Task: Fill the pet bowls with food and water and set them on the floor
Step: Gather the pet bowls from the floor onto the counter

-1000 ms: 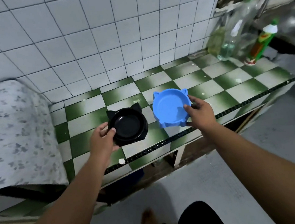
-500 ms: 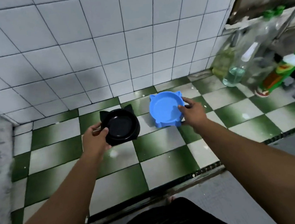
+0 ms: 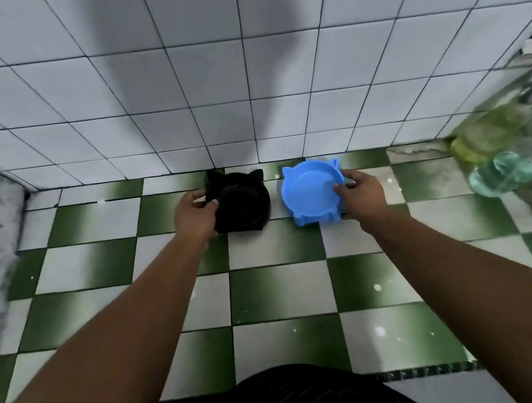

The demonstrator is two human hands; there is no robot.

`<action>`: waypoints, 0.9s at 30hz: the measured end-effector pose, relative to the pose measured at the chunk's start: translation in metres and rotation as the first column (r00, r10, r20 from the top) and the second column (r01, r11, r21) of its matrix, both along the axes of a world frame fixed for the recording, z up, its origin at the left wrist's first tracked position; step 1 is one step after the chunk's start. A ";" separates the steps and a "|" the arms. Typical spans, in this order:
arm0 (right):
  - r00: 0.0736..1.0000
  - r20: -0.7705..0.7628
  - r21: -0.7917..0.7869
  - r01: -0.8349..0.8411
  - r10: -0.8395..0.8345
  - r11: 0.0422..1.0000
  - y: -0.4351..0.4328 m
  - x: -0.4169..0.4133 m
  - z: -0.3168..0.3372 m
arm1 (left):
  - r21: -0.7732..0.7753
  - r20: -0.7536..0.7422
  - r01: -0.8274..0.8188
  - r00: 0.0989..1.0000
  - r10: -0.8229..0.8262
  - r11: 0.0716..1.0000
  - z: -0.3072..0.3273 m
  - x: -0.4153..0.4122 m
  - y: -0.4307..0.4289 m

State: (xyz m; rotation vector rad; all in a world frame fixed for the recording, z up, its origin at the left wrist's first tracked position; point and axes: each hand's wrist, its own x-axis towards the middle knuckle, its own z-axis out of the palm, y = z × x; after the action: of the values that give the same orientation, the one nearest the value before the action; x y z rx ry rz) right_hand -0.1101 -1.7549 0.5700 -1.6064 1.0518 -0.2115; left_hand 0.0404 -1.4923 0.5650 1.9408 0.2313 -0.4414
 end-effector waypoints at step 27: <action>0.989 -0.133 -0.450 -0.114 0.060 0.886 0.036 -0.014 0.004 | 0.283 0.144 0.132 0.973 -0.178 0.950 0.015 -0.032 0.015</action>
State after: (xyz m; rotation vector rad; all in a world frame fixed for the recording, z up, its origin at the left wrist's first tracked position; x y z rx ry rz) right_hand -0.1238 -1.7187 0.5741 -2.1100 1.0649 -0.3277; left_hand 0.0082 -1.4774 0.5799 2.2647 0.0291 -0.3601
